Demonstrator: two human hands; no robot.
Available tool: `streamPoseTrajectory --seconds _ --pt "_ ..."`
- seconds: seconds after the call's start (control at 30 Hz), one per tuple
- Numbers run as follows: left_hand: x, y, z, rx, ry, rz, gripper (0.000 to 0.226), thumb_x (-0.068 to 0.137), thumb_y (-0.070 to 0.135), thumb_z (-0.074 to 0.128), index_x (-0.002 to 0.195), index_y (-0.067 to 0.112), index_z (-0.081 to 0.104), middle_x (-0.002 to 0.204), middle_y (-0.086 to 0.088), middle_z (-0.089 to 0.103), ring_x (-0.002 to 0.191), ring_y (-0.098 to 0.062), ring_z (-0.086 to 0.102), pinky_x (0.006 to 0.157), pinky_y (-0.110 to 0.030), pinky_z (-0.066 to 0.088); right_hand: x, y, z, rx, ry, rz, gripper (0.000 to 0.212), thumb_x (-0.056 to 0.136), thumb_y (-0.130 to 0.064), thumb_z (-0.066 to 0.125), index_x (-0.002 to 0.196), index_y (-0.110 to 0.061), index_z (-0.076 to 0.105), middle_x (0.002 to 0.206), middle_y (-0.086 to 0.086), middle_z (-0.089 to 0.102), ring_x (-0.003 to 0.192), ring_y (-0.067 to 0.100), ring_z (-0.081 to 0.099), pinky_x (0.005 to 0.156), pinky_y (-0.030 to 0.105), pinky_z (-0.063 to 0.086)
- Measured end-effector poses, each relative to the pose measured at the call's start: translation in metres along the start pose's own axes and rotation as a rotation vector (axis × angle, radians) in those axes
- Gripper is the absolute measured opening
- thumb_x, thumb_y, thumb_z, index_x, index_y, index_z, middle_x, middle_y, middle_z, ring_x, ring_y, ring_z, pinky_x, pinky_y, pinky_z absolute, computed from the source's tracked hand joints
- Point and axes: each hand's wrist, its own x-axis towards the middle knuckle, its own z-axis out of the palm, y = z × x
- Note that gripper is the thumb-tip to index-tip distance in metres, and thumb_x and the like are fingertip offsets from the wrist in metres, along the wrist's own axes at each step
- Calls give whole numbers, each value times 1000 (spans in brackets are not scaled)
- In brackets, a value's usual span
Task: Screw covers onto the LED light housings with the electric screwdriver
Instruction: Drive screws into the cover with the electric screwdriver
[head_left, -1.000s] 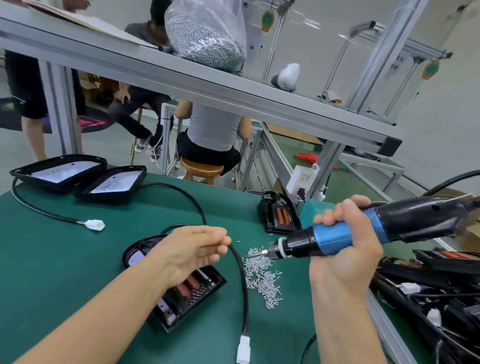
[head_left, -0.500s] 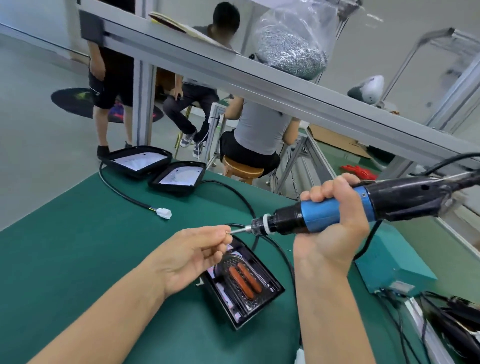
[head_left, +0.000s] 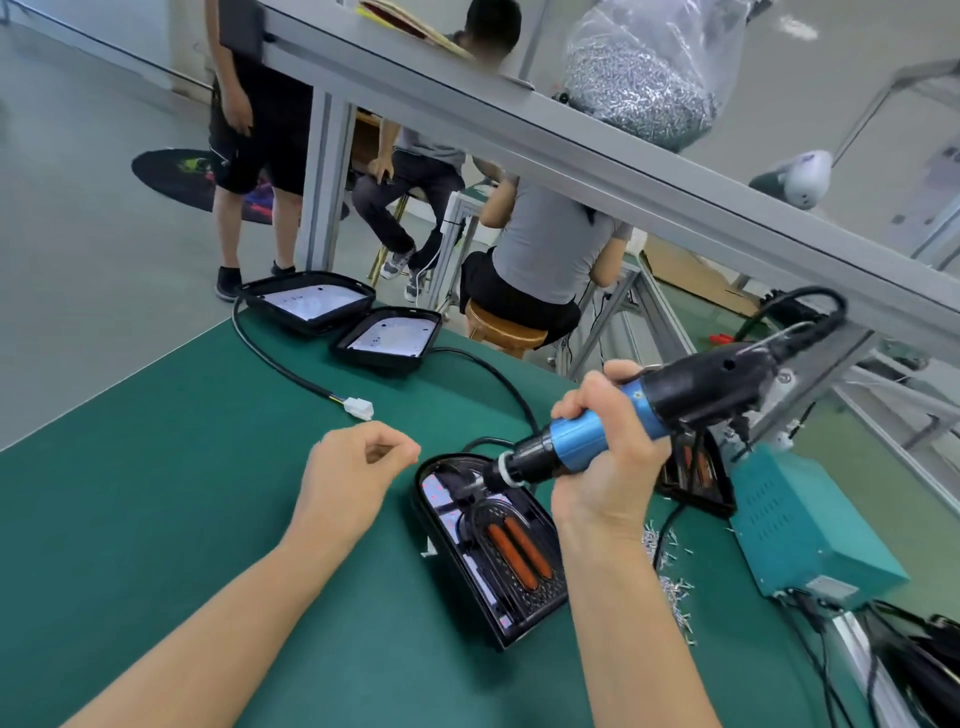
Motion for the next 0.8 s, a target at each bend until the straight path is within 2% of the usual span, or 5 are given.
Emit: streamPoseTrajectory --seconds 0.1,0.4,0.57,0.7,0.8 --pt "-5 -10 7 75 -44 48 13 90 23 61 77 20 61 59 20 62 48 -5 50 50 -14 34 -4 12 2 -67 -26 8 19 71 -2 64 74 -20 59 58 -5 53 50 16 49 57 25 43" --pt "-10 -18 13 -10 -119 84 16 91 10 56 77 16 57 73 5 70 53 -14 51 64 -33 47 -5 21 4 -133 -62 18 22 70 -2 65 64 -22 60 57 -4 51 50 17 49 55 26 44" --pt "-11 -16 12 22 -121 79 16 90 15 59 75 19 58 71 -1 69 56 -17 52 65 -35 47 -7 16 4 -129 -12 46 25 71 -5 66 94 -13 61 56 -5 54 51 16 49 57 27 43" --pt "-15 -10 10 137 -55 120 17 89 19 63 73 25 61 60 8 60 56 -14 48 63 -30 43 -9 2 -5 -53 52 44 25 71 -2 65 93 -13 61 60 -1 52 49 16 49 55 24 44" --pt "-21 2 10 51 -83 122 16 85 13 65 72 21 67 64 7 64 57 -4 50 58 -14 40 -13 -17 -18 56 71 32 20 74 -1 61 87 -16 57 60 -1 49 47 12 49 54 24 45"
